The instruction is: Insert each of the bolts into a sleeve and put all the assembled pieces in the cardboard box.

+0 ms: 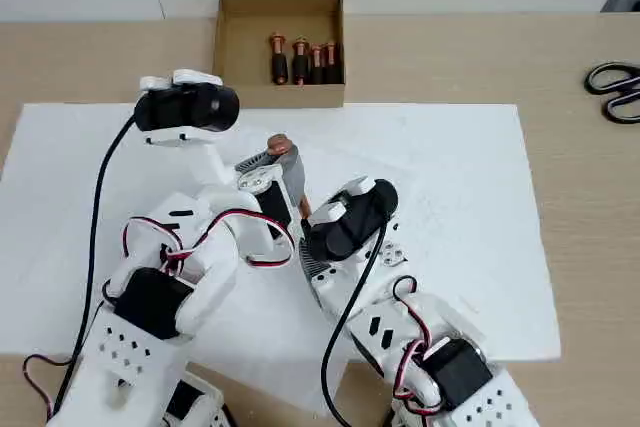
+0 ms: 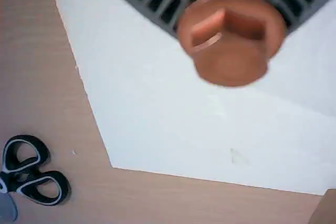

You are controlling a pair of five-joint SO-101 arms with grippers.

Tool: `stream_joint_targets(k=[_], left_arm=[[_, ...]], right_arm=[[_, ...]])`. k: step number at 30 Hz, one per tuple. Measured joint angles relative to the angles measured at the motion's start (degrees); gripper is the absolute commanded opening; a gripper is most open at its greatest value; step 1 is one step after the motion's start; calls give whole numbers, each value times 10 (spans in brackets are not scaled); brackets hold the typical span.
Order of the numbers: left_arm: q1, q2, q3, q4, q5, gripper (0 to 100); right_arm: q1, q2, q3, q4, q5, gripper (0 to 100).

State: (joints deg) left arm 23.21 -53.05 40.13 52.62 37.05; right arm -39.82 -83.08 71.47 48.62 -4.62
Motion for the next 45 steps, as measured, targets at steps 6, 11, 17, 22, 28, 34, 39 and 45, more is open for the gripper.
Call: stream_joint_targets(k=[6,11,17,22,28,34,39,45], left_arm=[[22,0,0,14,-1,6],[24,0,0,18,0,6],[25,0,0,34,0,6],[25,0,4,41,0,6],[42,-5,41,41,-5,6],[51,-11,62,37,-35,6],[51,-13,68,37,-35,6],[51,-13,68,42,-35,6]], right_arm=[[0,0,0,0,0,5],[0,0,0,0,0,5],[-2,0,0,0,0,5],[-2,0,0,0,0,5],[-2,1,1,0,-1,5],[-2,1,6,0,-1,5],[-2,1,8,0,-1,5],[-2,1,8,0,-1,5]])
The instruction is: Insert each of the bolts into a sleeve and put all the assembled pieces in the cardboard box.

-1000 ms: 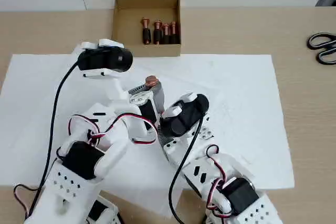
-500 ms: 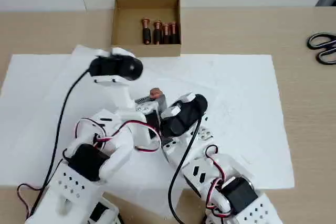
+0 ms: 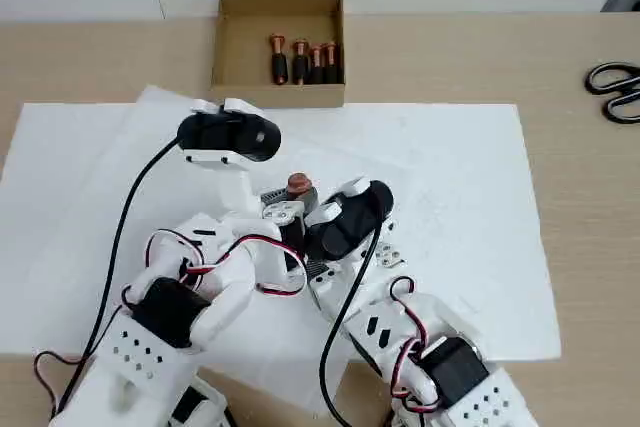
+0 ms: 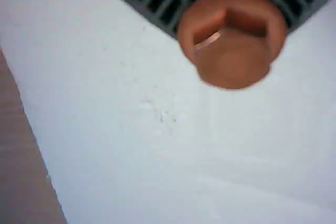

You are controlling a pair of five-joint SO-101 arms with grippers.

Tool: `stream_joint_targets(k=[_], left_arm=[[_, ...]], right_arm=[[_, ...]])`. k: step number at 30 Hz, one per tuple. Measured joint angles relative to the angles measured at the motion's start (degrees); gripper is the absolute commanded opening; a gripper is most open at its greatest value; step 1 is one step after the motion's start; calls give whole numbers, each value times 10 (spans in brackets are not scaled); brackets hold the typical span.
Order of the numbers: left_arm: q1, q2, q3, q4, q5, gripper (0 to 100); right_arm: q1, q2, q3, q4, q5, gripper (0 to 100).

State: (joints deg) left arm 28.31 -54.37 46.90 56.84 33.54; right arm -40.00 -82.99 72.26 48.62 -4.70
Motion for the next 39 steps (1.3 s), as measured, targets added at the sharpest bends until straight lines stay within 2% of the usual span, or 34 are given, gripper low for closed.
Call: stream_joint_targets(k=[29,31,36,39], left_arm=[[1,2,-10,42,3,9],[1,2,-10,42,3,34],[-1,3,-12,71,3,194],[-9,4,-12,88,3,214]], right_arm=[[0,0,-1,0,-1,5],[0,0,-1,0,-1,5],[0,0,-1,0,0,5],[4,0,-1,0,1,5]])
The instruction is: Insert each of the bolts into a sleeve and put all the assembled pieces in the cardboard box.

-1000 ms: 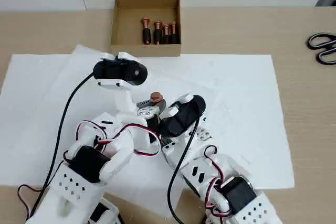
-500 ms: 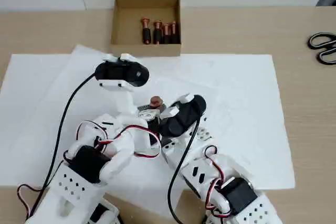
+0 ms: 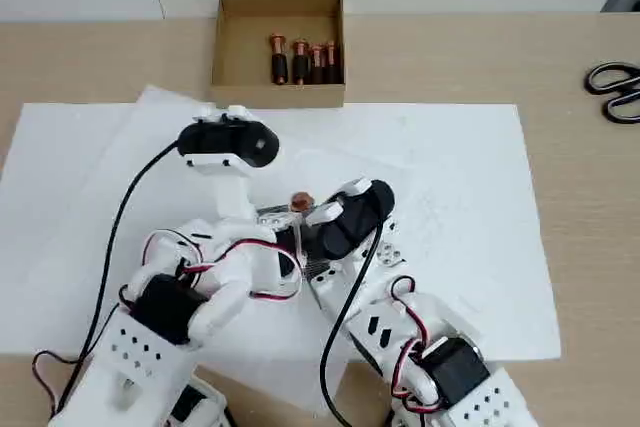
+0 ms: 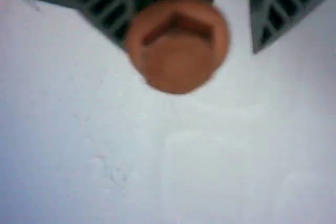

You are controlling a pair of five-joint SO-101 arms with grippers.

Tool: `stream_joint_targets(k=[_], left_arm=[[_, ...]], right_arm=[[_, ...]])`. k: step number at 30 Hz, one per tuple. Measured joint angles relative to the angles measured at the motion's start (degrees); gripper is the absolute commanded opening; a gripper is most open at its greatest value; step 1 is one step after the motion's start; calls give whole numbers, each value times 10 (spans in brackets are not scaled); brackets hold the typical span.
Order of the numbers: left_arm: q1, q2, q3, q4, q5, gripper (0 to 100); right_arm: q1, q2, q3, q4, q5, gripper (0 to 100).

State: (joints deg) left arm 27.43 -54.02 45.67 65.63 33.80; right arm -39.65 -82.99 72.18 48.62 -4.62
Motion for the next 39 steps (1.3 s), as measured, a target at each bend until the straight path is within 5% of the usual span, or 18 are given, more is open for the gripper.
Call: stream_joint_targets(k=[13,21,27,32,39], left_arm=[[4,0,-103,57,-9,217],[-101,0,-135,108,-79,216],[-217,0,-136,189,-185,216],[-280,0,-137,207,-273,216],[-287,0,-137,207,-285,215]], right_arm=[[3,0,0,0,0,5],[10,0,0,0,0,5],[84,53,-17,22,0,5],[142,192,-160,69,33,5],[169,485,-461,6,40,5]])
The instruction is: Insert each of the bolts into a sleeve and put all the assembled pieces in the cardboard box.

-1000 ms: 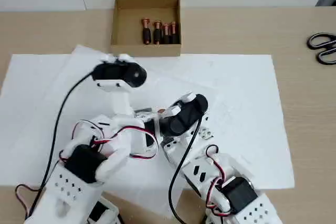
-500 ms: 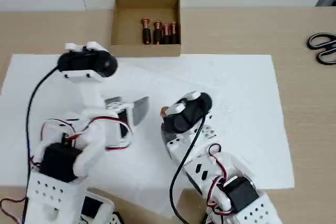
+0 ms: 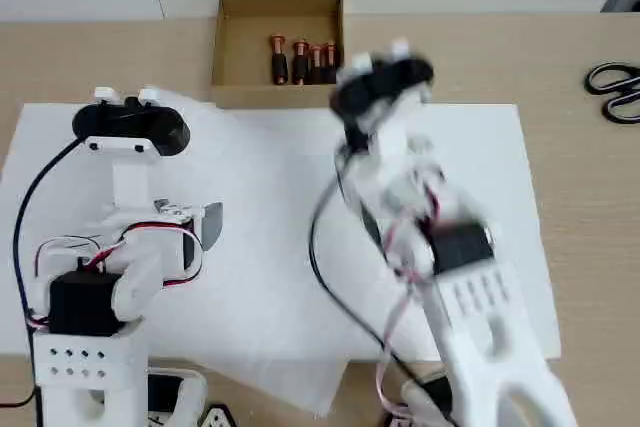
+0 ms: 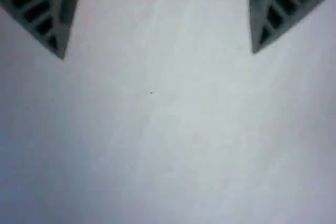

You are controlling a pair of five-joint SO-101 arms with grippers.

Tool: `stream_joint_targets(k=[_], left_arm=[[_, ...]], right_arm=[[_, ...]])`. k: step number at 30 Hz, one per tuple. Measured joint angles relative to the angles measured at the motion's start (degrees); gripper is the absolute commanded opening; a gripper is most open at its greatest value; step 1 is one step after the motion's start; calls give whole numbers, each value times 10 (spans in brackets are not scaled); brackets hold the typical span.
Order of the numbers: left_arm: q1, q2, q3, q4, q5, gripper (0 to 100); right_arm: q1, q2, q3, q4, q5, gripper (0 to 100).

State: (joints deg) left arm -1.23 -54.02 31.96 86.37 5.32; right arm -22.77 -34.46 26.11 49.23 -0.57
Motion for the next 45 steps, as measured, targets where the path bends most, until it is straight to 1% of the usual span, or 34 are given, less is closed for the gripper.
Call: stream_joint_targets(k=[3,8,14,17,21,26,31,36,38,43,45], left_arm=[[0,0,0,13,1,215],[-3,0,3,16,-2,215],[-3,0,22,17,-3,215],[-3,0,23,17,-4,215],[-3,0,23,17,-4,215],[-3,0,23,17,-3,215],[-3,0,33,17,-4,215],[-3,0,40,17,-4,215],[-3,0,40,17,-4,215],[-3,0,40,17,-4,214],[-3,0,40,17,-4,214]], right_arm=[[-2,146,-121,-65,0,5],[-2,387,-289,-222,0,5],[-2,641,-415,-443,0,5],[-2,734,-469,-515,0,5],[-20,830,-535,-540,0,5],[-48,917,-611,-541,0,5],[-49,962,-667,-541,0,8],[-50,974,-670,-530,0,11],[-50,974,-670,-517,0,43],[-50,974,-670,-513,0,190],[-50,973,-673,-513,0,217]])
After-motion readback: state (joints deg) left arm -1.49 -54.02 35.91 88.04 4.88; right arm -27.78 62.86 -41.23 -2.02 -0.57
